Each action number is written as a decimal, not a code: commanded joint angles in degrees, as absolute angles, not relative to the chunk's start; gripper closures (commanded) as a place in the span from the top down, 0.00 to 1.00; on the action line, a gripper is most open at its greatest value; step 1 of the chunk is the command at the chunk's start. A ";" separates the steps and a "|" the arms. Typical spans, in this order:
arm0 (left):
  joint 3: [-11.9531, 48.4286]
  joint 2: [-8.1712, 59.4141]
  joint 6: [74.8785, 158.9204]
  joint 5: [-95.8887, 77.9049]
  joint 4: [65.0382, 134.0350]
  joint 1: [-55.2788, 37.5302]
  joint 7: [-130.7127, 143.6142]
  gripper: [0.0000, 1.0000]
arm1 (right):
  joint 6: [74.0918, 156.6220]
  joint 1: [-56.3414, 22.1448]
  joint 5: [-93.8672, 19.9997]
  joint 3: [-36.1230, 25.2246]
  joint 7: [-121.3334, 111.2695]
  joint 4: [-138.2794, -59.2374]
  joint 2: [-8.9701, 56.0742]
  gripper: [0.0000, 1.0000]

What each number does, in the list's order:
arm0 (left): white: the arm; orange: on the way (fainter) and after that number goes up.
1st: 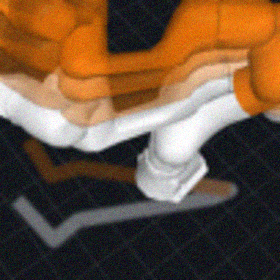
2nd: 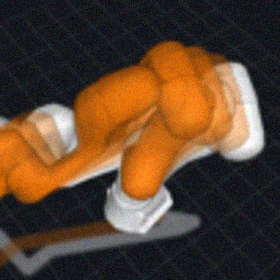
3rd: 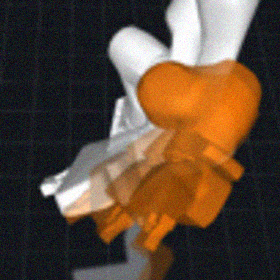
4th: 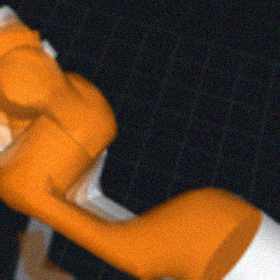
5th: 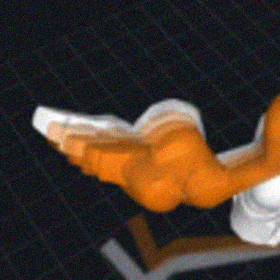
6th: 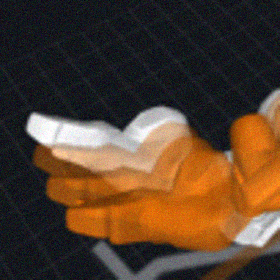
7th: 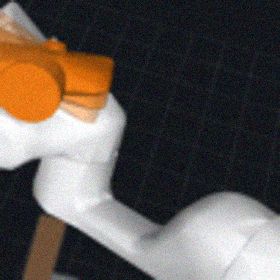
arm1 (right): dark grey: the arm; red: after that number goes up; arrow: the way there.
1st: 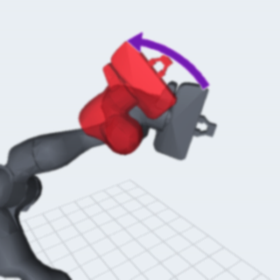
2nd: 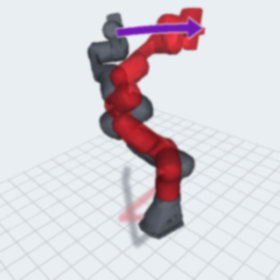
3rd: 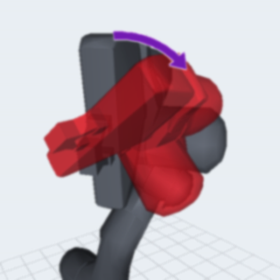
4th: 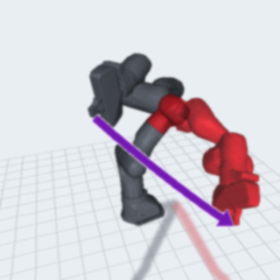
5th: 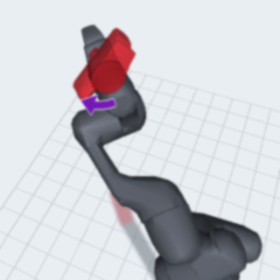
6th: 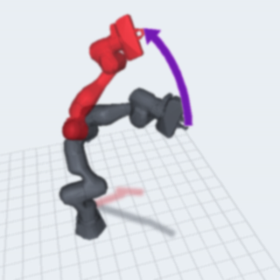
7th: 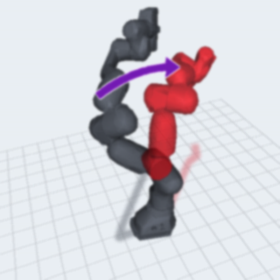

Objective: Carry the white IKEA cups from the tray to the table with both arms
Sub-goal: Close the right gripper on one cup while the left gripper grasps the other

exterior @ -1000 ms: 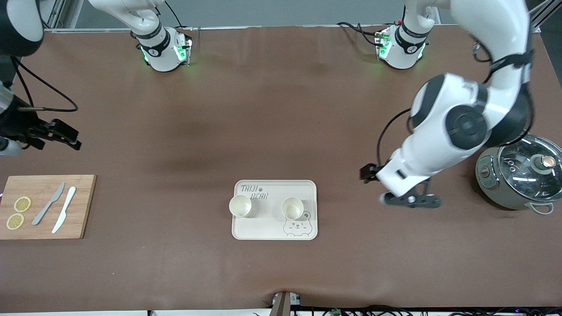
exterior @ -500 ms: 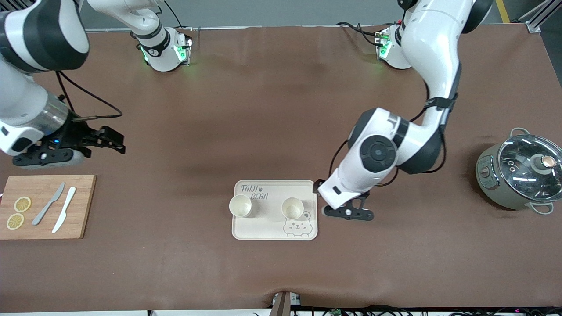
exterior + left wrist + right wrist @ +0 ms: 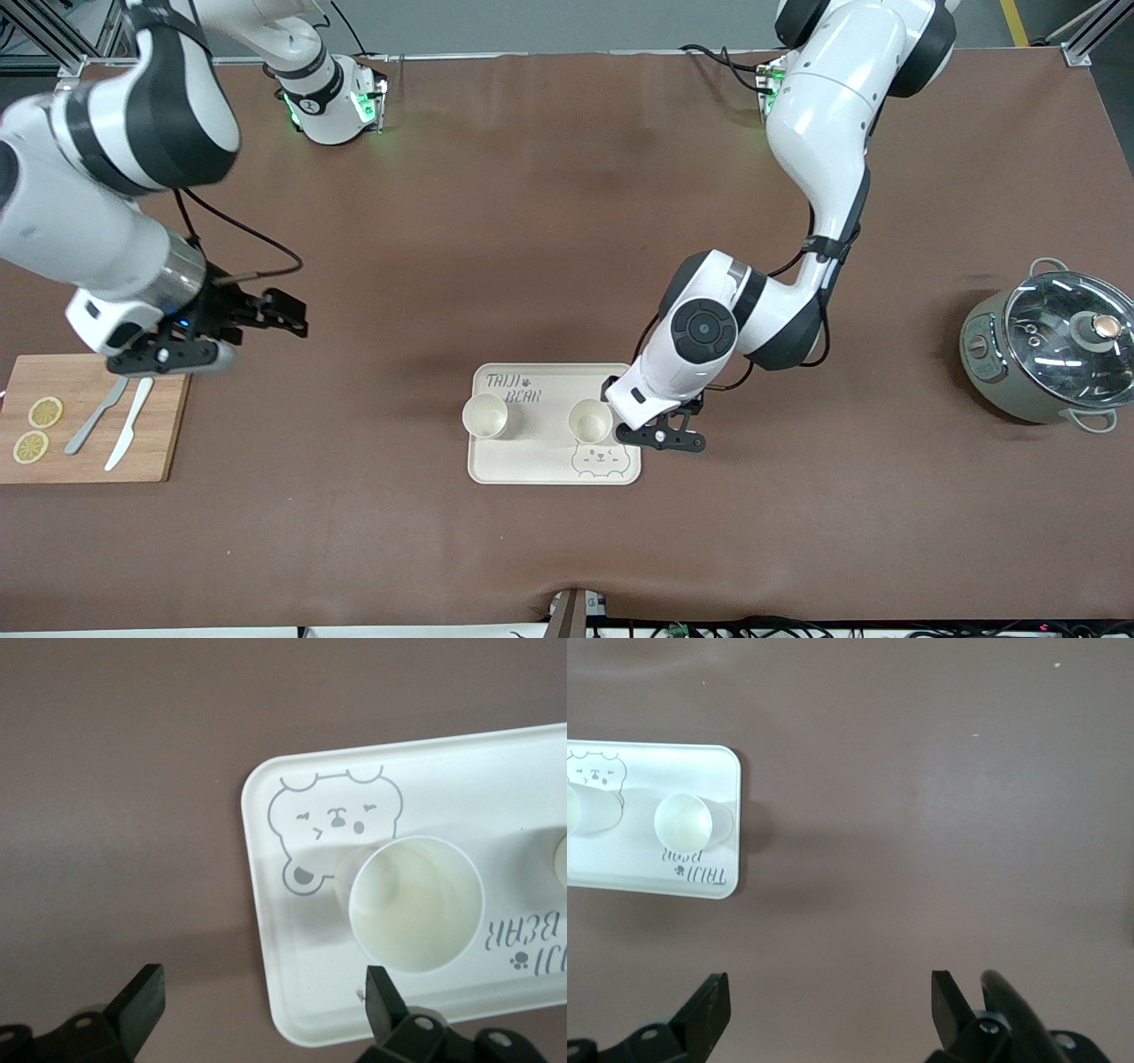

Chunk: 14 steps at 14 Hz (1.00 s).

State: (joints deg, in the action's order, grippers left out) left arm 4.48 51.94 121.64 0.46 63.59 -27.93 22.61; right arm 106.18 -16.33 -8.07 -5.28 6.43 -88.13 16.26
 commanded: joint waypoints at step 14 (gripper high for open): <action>-0.79 57.13 131.40 0.18 61.70 -34.10 30.14 1.00 | 127.79 -28.65 -11.51 -5.80 22.15 -82.97 38.14 1.00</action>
